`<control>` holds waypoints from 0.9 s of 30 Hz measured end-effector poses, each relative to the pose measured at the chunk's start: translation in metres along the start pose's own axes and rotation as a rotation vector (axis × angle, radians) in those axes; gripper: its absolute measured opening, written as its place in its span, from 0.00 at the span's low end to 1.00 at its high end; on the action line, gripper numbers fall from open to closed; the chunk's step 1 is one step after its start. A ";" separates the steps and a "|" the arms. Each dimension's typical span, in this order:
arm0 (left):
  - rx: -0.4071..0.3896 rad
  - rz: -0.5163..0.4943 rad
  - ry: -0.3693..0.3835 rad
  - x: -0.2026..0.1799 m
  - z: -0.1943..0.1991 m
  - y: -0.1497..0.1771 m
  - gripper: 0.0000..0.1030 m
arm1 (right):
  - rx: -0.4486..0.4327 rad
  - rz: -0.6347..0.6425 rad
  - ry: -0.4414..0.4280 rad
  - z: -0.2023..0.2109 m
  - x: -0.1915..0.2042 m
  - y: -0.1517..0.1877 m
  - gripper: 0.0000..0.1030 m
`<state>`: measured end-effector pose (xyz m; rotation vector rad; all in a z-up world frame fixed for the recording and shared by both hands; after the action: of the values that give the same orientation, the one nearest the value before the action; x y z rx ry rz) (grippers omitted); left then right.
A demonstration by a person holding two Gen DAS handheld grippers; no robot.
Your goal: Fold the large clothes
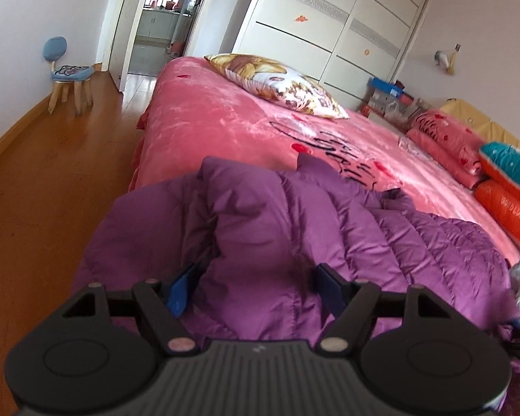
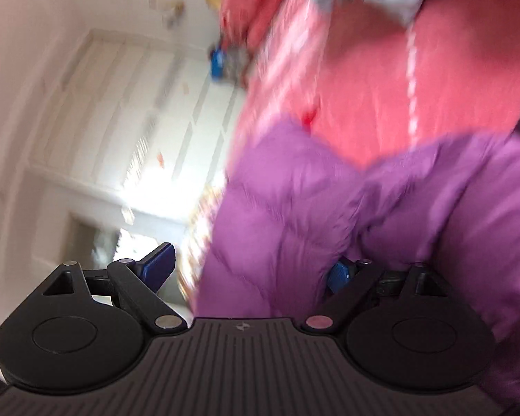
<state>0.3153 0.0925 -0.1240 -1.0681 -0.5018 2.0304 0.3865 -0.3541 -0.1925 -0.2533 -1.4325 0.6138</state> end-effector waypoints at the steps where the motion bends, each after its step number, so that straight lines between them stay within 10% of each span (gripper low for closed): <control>1: 0.011 -0.004 0.003 -0.001 -0.001 0.001 0.74 | -0.036 -0.001 0.022 0.014 0.001 -0.009 1.00; 12: -0.029 -0.019 -0.010 -0.005 0.007 0.005 0.74 | 0.089 0.152 0.192 0.050 -0.007 -0.006 1.00; 21: -0.227 -0.025 0.014 -0.013 0.032 -0.002 0.74 | 0.195 0.605 0.200 0.069 0.060 0.034 1.00; 27: -0.138 -0.055 -0.110 -0.011 0.010 0.000 0.73 | 0.139 1.001 0.290 0.033 0.093 0.050 1.00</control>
<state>0.3108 0.0840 -0.1121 -1.0155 -0.7297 2.0374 0.3437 -0.2693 -0.1350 -0.9323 -0.9062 1.4111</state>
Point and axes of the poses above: each gripper's, at about its wrist camera, not at the fingertips, and z roughly against the way its jaws point, x to its left, y to its underside, the point moved 3 cm from there along -z, roughly the way its jaws point, and after that the axes turned 15 degrees about z, right-handed, at the moved point
